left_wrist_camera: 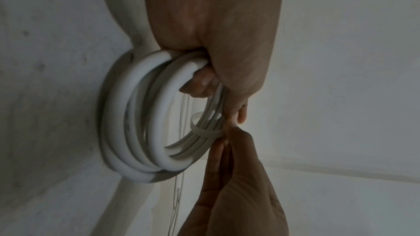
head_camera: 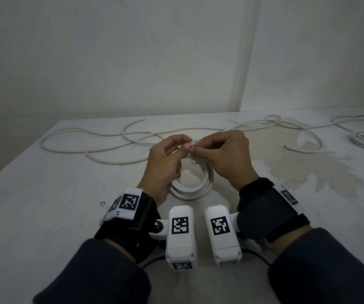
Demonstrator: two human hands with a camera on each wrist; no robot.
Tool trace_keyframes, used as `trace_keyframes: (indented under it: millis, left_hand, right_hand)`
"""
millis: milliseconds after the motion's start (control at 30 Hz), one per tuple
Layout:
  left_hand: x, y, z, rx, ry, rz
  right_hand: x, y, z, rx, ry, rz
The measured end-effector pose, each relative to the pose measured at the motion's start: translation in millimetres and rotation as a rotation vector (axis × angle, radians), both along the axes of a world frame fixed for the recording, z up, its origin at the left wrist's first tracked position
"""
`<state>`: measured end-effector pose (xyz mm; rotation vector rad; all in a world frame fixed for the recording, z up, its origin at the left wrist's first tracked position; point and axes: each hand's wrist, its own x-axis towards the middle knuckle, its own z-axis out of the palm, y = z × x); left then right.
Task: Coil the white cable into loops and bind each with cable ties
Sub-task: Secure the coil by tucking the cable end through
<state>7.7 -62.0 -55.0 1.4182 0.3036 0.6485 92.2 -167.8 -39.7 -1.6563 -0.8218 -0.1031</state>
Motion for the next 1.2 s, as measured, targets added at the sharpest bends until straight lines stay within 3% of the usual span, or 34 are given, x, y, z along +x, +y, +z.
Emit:
trace_keyframes:
  millis: [200,367,600,800,1033,1200]
  left_hand:
    - [-1,0,3,-0.127,-0.003,-0.063]
    - [1,-5,1,-0.148,0.068,-0.144]
    - [1,-7,-2,-0.043,0.168,-0.198]
    - [7,-15,-2,0.001,0.246,-0.239]
    - [8,-16,-3,-0.003,0.287,-0.207]
    - [6,-20,-1,0.118,0.278,-0.195]
  right_hand:
    - [1,2,2,0.013,0.063,0.009]
    - [6,-3,2,0.021,0.413,0.121]
    - [10,-5,-1,0.106,0.370,0.011]
    - [22,-10,-7,0.259,0.515,-0.196]
    - [23,-9,-7,0.341,0.643,-0.156]
    - [23,-9,-7,0.349,0.641,-0.128]
